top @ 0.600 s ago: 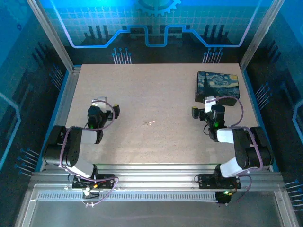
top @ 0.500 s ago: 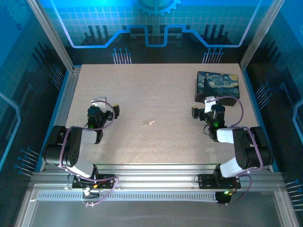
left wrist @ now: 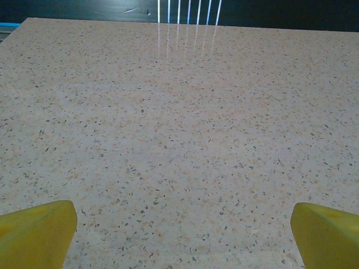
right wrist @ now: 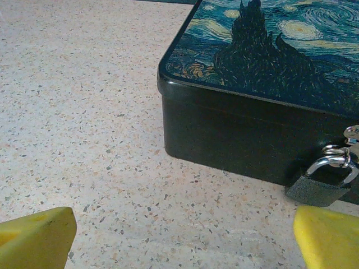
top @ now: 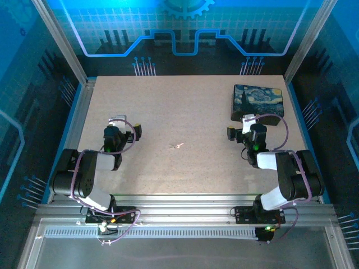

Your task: Unlock a padlock with a key

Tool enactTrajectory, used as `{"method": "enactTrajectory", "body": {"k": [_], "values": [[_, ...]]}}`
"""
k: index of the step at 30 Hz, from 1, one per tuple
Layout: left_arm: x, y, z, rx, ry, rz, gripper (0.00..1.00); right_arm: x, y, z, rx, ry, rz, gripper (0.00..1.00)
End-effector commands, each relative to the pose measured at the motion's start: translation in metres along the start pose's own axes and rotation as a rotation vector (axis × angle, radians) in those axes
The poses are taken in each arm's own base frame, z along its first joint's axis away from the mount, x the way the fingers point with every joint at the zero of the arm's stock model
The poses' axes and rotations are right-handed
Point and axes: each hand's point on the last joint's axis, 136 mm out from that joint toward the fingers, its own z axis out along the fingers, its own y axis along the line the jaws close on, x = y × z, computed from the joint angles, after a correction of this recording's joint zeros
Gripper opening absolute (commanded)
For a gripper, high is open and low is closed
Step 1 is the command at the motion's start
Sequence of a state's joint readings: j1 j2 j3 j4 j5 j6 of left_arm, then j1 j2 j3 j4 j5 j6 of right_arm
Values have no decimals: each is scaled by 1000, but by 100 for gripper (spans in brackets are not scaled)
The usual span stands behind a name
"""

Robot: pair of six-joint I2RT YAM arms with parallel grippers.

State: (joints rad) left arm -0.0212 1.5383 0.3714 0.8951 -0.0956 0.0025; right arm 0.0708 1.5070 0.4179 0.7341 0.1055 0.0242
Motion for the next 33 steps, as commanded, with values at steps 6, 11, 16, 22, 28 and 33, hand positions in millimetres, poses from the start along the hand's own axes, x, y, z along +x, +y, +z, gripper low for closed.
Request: {"method": "enactTrajectory", "body": {"k": [6,11,16,22,28,33], "values": [[-7,0,4,18,-12,-3,99,-13,-6,0,27,-46,-12,100],[-6,0,4,28,-8,-11,99,-12,-7,0,28,-44,-11,100],[-20,12,2,-22,27,-51,99,-25,-22,-6,86,-33,41,93],[-66,35,-12,-186,66,-151,99,-41,-96,-36,228,113,436,88],[-71,35,-18,-225,163,-297,99,-29,-132,-27,269,254,725,83],[-69,11,-17,-210,256,-287,99,-32,-161,-1,244,266,935,82]]}}
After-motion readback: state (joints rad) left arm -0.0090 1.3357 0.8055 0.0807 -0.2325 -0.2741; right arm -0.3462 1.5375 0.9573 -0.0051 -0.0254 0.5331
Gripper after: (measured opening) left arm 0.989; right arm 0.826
